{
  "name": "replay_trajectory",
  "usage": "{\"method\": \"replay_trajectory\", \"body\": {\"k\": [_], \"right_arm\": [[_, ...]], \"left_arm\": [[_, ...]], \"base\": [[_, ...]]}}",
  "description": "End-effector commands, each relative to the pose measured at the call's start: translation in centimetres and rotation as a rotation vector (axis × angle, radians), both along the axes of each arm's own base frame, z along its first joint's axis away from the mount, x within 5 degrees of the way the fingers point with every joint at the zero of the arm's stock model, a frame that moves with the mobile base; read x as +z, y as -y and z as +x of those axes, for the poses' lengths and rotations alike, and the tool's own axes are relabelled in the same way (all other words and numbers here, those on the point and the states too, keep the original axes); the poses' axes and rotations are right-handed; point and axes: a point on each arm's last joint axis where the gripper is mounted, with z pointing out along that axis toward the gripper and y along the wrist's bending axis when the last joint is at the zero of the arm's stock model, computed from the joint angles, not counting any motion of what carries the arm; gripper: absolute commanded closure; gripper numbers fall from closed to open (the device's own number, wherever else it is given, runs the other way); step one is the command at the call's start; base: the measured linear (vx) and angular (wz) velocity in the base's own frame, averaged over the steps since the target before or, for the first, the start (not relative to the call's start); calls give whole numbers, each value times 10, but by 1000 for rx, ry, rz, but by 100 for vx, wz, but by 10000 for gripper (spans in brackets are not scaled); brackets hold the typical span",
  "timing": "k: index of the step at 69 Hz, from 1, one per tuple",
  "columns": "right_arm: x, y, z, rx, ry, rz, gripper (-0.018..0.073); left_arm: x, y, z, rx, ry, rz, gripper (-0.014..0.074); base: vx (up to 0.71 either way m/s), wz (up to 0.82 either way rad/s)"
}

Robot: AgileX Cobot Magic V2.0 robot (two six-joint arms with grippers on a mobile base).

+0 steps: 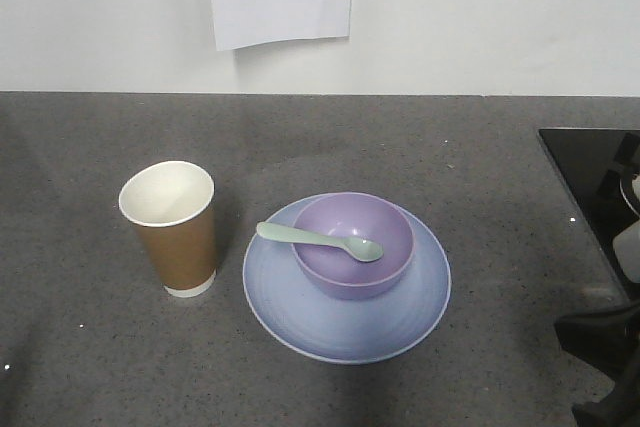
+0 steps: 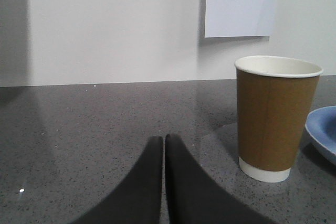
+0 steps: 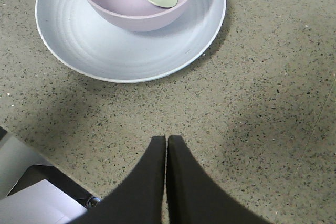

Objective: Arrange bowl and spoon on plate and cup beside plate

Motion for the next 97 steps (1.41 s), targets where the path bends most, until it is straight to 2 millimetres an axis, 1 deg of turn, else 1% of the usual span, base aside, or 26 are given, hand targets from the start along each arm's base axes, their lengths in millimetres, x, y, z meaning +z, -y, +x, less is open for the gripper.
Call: {"method": "replay_trajectory", "body": {"k": [1, 31, 35, 40, 47, 52, 60, 71, 83, 89, 97], "right_arm": [[11, -1, 3, 4, 73, 22, 568], [11, -1, 3, 4, 81, 23, 568], [17, 6, 1, -21, 152, 1, 566], [26, 19, -4, -124, 243, 53, 566], [29, 35, -14, -248, 378, 79, 564], [24, 43, -21, -323, 488, 92, 564], [7, 50, -32, -398, 630, 118, 563], [-5, 52, -36, -423, 741, 147, 563], [-16, 54, -52, -434, 883, 174, 561], [-29, 56, -61, -448, 959, 203, 561], [-49, 58, -67, -484, 1016, 242, 561]], "left_arm": [[15, 0, -2, -1, 106, -26, 604], [15, 0, -2, -1, 106, -26, 604], [15, 0, -2, -1, 106, -26, 604], [15, 0, -2, -1, 106, -26, 604], [15, 0, -2, -1, 106, -26, 604], [15, 0, -2, -1, 106, -26, 604], [15, 0, -2, -1, 106, -26, 604], [15, 0, -2, -1, 106, -26, 604], [15, 0, -2, -1, 106, -26, 604], [15, 0, -2, -1, 106, -26, 604], [15, 0, -2, -1, 106, -26, 604]], "base": [[0, 0], [0, 0], [0, 0], [0, 0], [0, 0], [0, 0], [0, 0], [0, 0], [0, 0], [0, 0], [0, 0]]}}
